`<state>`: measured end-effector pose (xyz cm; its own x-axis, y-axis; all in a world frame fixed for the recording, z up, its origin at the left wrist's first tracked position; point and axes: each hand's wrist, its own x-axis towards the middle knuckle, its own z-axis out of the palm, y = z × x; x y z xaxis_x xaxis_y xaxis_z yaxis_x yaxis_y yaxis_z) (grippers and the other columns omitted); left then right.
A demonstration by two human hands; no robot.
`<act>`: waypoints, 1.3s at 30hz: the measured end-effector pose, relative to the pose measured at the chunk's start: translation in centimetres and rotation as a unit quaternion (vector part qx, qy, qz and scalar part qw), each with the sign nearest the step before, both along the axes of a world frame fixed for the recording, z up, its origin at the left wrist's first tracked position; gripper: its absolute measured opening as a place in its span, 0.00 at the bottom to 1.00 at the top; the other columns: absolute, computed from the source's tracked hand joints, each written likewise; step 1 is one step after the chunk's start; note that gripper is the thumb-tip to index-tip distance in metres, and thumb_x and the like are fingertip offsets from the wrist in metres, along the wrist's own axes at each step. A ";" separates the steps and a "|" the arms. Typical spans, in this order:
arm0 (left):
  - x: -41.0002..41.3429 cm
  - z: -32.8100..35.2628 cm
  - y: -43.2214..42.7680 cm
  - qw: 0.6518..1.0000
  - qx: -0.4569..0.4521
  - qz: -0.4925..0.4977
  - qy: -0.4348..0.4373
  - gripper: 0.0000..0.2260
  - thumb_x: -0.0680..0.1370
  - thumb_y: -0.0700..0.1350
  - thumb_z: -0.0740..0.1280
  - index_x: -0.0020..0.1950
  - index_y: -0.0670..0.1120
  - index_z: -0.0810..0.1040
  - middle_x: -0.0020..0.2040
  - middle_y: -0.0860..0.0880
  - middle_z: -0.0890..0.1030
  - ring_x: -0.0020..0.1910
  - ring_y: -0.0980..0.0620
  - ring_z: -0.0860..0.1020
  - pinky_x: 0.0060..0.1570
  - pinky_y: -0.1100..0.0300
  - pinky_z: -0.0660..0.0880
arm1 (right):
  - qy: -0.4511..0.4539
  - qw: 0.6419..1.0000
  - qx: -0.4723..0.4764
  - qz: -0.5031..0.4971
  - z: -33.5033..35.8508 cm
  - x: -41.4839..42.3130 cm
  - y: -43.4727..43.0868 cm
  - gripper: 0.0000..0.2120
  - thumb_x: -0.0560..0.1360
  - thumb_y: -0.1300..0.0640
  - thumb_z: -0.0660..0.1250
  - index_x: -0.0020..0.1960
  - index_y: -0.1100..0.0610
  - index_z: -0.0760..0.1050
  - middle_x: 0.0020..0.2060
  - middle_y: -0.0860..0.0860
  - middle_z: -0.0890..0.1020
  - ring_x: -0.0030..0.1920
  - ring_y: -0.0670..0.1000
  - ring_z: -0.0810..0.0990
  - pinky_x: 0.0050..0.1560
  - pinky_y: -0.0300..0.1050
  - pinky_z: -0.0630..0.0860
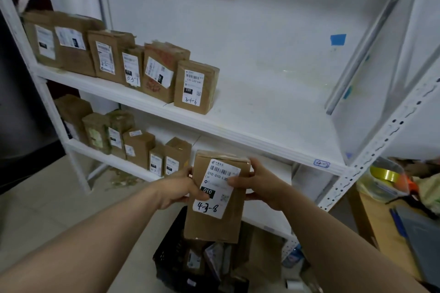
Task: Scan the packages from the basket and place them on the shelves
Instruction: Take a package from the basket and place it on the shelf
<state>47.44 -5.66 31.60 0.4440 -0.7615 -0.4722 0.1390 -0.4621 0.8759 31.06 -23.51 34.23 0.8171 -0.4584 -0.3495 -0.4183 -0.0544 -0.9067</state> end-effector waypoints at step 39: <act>24.5 -16.6 -20.7 0.877 0.183 -0.233 -0.377 0.18 0.82 0.41 0.62 0.73 0.45 0.71 0.67 0.42 0.76 0.61 0.45 0.76 0.61 0.52 0.76 | 0.212 0.958 -0.188 -0.046 -21.7 25.0 -15.3 0.22 0.75 0.60 0.71 0.65 0.57 0.67 0.49 0.54 0.78 0.45 0.54 0.78 0.40 0.43 0.75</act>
<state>71.93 -26.34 15.04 0.4160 -0.8021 -0.4283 -0.6955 -0.5841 0.4184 56.07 -38.77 12.52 0.5890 -0.6800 -0.4368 -0.7629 -0.2893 -0.5782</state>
